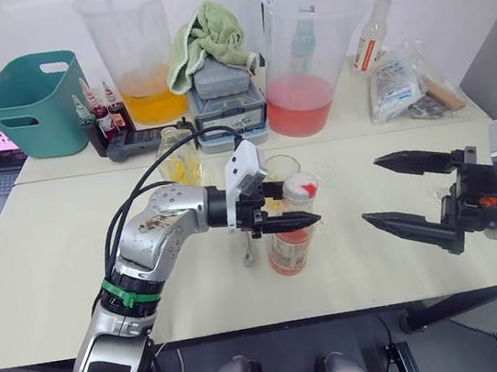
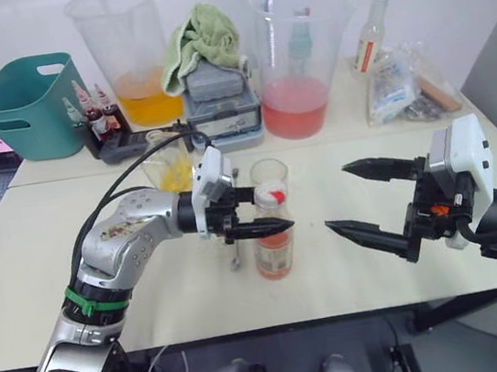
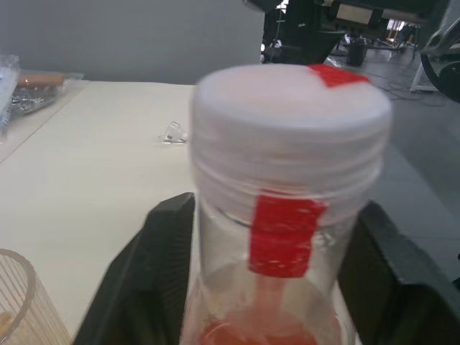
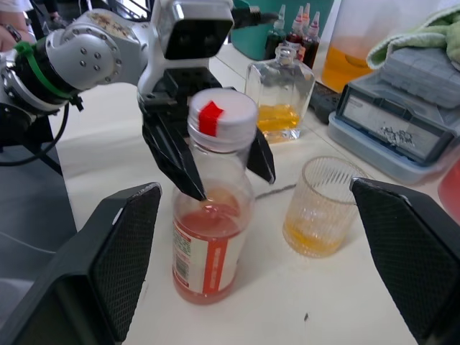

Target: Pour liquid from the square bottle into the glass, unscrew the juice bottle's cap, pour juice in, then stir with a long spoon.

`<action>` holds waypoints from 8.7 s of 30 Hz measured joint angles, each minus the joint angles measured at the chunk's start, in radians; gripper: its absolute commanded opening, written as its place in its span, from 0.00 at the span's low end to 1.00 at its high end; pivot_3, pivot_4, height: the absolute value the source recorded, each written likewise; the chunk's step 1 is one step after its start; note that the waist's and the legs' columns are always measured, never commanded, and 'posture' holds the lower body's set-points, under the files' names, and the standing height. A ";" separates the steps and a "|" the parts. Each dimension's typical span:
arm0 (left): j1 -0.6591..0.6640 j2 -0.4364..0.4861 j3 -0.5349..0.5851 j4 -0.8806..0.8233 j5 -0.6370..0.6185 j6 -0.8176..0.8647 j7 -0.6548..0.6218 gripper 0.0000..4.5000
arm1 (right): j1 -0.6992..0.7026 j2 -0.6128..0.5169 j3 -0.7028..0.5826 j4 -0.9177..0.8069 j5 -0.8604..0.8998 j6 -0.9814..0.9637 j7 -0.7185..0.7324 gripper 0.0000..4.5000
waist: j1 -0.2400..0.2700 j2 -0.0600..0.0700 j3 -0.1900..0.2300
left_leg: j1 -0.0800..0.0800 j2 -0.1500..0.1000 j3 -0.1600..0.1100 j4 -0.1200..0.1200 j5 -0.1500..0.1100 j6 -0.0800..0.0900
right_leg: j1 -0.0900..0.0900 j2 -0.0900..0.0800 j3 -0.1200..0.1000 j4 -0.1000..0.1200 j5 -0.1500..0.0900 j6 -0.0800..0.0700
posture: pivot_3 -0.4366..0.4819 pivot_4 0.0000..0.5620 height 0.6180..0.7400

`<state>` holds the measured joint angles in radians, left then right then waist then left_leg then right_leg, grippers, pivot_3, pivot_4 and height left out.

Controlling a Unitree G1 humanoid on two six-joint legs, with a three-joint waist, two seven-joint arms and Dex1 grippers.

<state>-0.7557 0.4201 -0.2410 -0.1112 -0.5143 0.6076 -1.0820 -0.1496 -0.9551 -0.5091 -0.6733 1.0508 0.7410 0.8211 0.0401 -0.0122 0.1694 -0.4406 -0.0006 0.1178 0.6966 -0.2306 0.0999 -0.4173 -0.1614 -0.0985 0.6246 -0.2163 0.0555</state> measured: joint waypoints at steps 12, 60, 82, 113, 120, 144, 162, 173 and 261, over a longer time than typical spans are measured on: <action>0.019 0.011 0.000 -0.040 0.003 0.003 0.002 0.33 | -0.236 0.097 0.293 -0.031 0.078 0.051 -0.292 1.00 | -0.001 0.000 0.000 | 0.000 0.000 0.000 0.000 0.000 0.000 | -0.001 0.000 0.000 0.000 0.000 0.000 | 0.48 0.27 0.99; 0.038 0.105 -0.033 -0.162 -0.016 0.026 -0.068 0.33 | -0.751 0.114 0.637 0.634 -0.275 -0.086 0.714 0.99 | -0.022 0.000 0.000 | 0.000 0.000 -0.001 0.001 0.000 -0.001 | -0.001 0.000 -0.001 0.002 0.000 0.000 | 0.48 0.27 0.99; 0.060 0.040 -0.024 -0.182 -0.003 0.050 0.051 0.33 | -0.364 0.194 0.328 0.045 -0.022 0.173 -0.119 0.99 | -0.010 0.000 0.000 | -0.001 -0.001 -0.001 0.000 0.001 -0.001 | -0.001 -0.001 -0.001 0.002 0.000 0.000 | 0.48 0.27 0.99; 0.085 0.088 -0.014 -0.181 0.001 -0.013 -0.036 0.33 | -0.792 0.218 0.792 0.623 -0.363 -0.152 0.737 0.91 | -0.028 0.000 0.000 | -0.001 0.000 -0.001 0.001 0.001 -0.001 | -0.002 0.002 0.000 0.003 0.000 0.000 | 0.48 0.27 0.99; 0.086 0.078 -0.017 -0.174 0.002 -0.028 -0.035 0.33 | -0.743 0.160 0.684 0.567 -0.314 -0.120 0.699 1.00 | -0.024 0.000 0.000 | -0.001 -0.001 -0.001 0.001 0.000 -0.001 | -0.001 0.000 -0.001 0.003 0.000 0.000 | 0.48 0.27 0.99; 0.061 0.020 -0.037 -0.082 0.030 -0.085 -0.065 0.33 | -0.291 0.159 0.346 -0.004 -0.120 0.116 -0.079 0.59 | 0.000 0.000 -0.001 | 0.000 -0.001 -0.001 0.001 0.000 0.000 | 0.000 -0.001 0.000 0.001 0.000 0.000 | 0.48 0.27 0.99; 0.103 0.100 -0.018 -0.190 0.015 -0.060 -0.057 0.33 | -0.660 0.157 0.656 0.438 -0.331 -0.143 0.559 0.37 | -0.029 0.000 -0.001 | 0.000 0.000 -0.001 0.001 0.000 0.000 | -0.001 0.002 0.000 0.003 0.000 0.000 | 0.48 0.27 0.99; 0.109 0.103 -0.015 -0.203 0.001 -0.044 -0.028 0.33 | -0.813 0.190 0.696 0.578 -0.355 -0.106 0.731 0.99 | -0.028 0.000 -0.001 | 0.000 -0.001 -0.001 0.000 0.001 -0.001 | -0.002 0.001 0.000 0.003 0.000 0.000 | 0.48 0.27 0.99; 0.086 0.012 -0.034 -0.118 0.035 -0.066 -0.021 0.33 | -0.395 0.128 0.426 0.144 -0.099 0.096 0.078 0.37 | -0.001 -0.001 -0.002 | 0.001 -0.001 -0.002 0.002 -0.001 0.001 | 0.004 0.000 -0.001 -0.001 0.000 0.001 | 0.48 0.27 0.99</action>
<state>-0.6693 0.4319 -0.2752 -0.2290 -0.4793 0.5418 -1.1030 -0.5442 -0.8270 -0.0834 -0.5293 0.9514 0.8367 0.8992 0.0396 -0.0135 0.1674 -0.4400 -0.0013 0.1155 0.6986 -0.2313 0.1012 -0.4135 -0.1612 -0.0997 0.6234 -0.2161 0.0564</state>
